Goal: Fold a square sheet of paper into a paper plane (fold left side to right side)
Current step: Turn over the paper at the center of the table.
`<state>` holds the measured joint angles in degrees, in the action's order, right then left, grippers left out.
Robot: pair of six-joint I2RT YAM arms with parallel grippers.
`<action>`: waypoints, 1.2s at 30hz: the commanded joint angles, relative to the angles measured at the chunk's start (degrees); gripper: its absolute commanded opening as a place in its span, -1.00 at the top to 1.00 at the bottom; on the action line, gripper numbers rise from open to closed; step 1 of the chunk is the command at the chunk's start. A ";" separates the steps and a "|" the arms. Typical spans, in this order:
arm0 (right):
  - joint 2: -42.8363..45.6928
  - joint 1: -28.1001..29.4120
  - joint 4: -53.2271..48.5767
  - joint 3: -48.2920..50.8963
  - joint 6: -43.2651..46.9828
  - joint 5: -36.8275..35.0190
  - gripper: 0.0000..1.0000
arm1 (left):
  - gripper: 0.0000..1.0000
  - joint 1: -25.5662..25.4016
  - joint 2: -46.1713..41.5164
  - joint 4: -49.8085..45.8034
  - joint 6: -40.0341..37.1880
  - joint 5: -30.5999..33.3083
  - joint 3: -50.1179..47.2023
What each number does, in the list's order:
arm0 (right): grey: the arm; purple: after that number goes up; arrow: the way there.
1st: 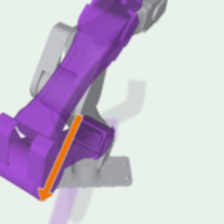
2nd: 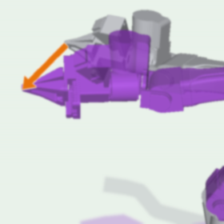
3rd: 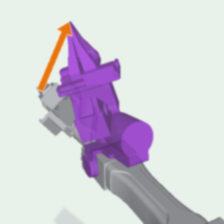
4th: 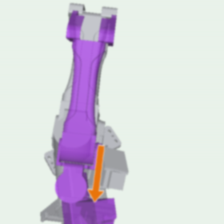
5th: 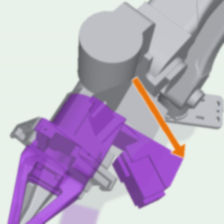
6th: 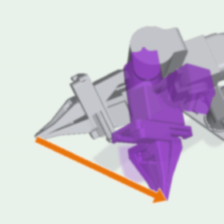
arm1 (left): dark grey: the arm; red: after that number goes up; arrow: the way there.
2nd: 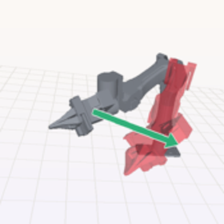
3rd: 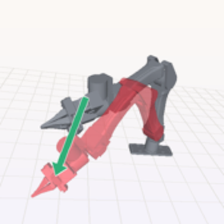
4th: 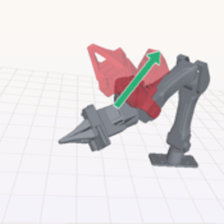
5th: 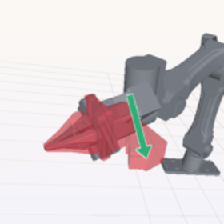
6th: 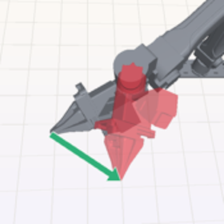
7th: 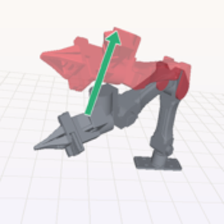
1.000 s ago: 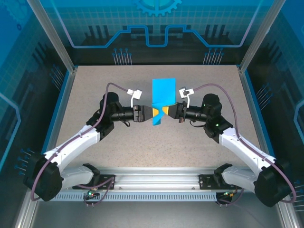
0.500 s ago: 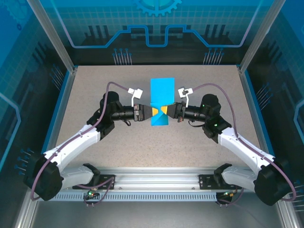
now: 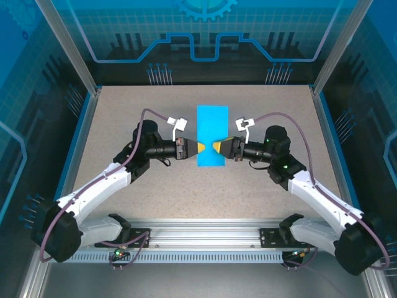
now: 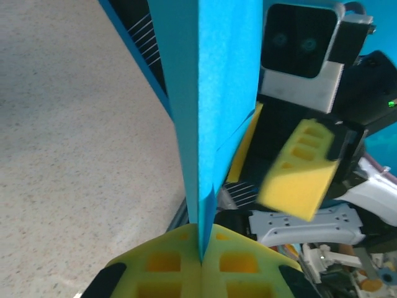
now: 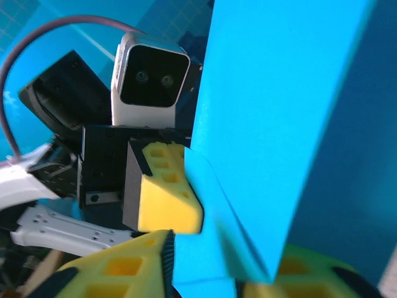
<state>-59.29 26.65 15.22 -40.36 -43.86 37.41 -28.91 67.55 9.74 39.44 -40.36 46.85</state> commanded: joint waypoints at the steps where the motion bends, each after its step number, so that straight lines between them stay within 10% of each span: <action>1: 4.34 -2.40 -11.46 0.63 4.67 -5.09 0.21 | 1.00 -1.32 -1.02 -11.94 -7.80 6.30 3.30; 12: 10.10 -9.43 -58.77 -6.22 13.47 -43.93 -0.47 | 1.00 -15.32 4.43 -47.78 -19.54 52.95 15.37; 20: 11.41 -12.14 -61.76 -5.01 13.70 -47.88 -1.00 | 1.00 -25.39 19.14 -67.26 -9.60 81.08 27.13; 28: 11.12 -12.44 -60.78 -3.71 13.88 -45.83 -1.00 | 1.00 -26.90 35.48 -81.68 -1.78 84.06 37.14; 36: 11.28 -12.68 -58.43 -1.67 13.44 -42.44 -1.00 | 1.00 -26.90 47.52 -85.57 -5.22 73.24 42.86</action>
<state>-48.34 14.94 -44.12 -42.92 -30.57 -6.81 -55.35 113.30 -71.44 35.03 37.52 86.72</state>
